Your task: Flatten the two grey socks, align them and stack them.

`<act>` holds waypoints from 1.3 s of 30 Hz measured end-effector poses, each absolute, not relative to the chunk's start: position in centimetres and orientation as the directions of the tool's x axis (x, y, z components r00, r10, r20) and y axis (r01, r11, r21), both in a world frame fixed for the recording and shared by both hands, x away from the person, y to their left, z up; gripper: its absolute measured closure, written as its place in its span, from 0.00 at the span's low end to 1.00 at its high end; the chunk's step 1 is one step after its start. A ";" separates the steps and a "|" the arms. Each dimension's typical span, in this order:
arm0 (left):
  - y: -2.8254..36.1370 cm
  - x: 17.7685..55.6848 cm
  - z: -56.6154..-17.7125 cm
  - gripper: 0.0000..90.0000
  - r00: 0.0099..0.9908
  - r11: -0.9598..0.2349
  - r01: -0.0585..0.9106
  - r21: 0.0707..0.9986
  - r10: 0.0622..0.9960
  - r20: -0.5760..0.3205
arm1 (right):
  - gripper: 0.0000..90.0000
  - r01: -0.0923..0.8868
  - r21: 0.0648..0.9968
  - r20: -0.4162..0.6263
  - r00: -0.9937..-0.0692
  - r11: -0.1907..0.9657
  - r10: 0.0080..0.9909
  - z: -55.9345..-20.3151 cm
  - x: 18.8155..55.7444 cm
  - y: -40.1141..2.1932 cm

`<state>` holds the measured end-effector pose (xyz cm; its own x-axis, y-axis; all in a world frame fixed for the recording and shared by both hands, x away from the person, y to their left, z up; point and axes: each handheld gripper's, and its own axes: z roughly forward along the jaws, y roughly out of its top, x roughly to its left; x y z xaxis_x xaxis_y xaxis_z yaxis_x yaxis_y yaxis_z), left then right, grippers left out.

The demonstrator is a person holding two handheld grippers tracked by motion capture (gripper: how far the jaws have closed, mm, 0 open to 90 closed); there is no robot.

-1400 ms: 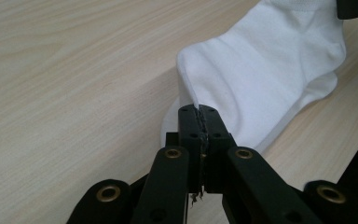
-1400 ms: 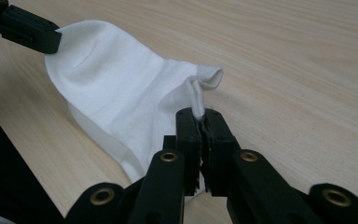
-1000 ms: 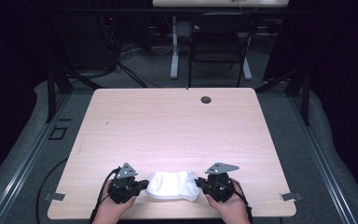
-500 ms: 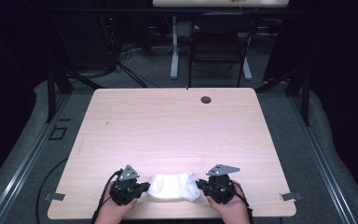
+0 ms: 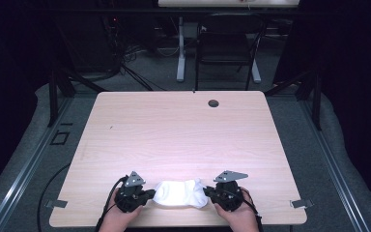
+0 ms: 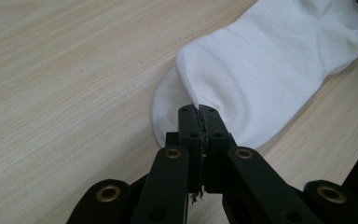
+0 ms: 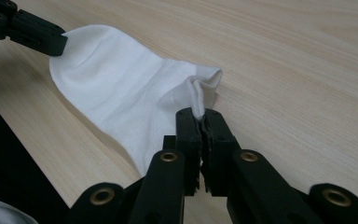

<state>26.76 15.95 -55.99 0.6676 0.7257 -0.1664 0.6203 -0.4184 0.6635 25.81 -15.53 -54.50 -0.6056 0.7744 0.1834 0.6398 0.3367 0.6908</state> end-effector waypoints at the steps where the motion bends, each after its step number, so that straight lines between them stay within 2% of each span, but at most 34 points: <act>1: 16.0 26.8 -56.1 0.99 0.671 -0.426 0.620 0.659 0.723 -0.164 | 0.96 0.640 0.691 0.185 -0.606 0.336 0.774 -54.5 25.8 -15.5; 11: 15.9 26.8 -56.4 0.99 0.666 -0.423 0.628 0.653 0.726 -0.171 | 0.96 0.645 0.685 0.187 -0.605 0.340 0.774 -54.7 25.8 -15.5; 20: 16.2 26.9 -56.3 0.95 0.659 -0.408 0.624 0.666 0.733 -0.168 | 0.92 0.644 0.691 0.193 -0.602 0.329 0.775 -54.9 25.8 -15.5; 24: 16.4 26.8 -56.0 0.89 0.659 -0.401 0.618 0.676 0.733 -0.167 | 0.85 0.636 0.706 0.194 -0.598 0.313 0.778 -54.7 25.8 -15.7; 28: 16.4 26.7 -55.3 0.83 0.658 -0.384 0.598 0.704 0.737 -0.156 | 0.88 0.622 0.729 0.200 -0.593 0.285 0.780 -54.2 25.7 -15.8; 35: 15.6 26.6 -55.0 0.80 0.673 -0.387 0.586 0.712 0.722 -0.161 | 0.89 0.595 0.728 0.176 -0.641 0.339 0.747 -54.1 25.6 -14.5; 39: 14.7 26.6 -55.2 0.75 0.683 -0.390 0.581 0.714 0.711 -0.168 | 0.89 0.585 0.719 0.153 -0.660 0.375 0.736 -54.1 25.7 -13.6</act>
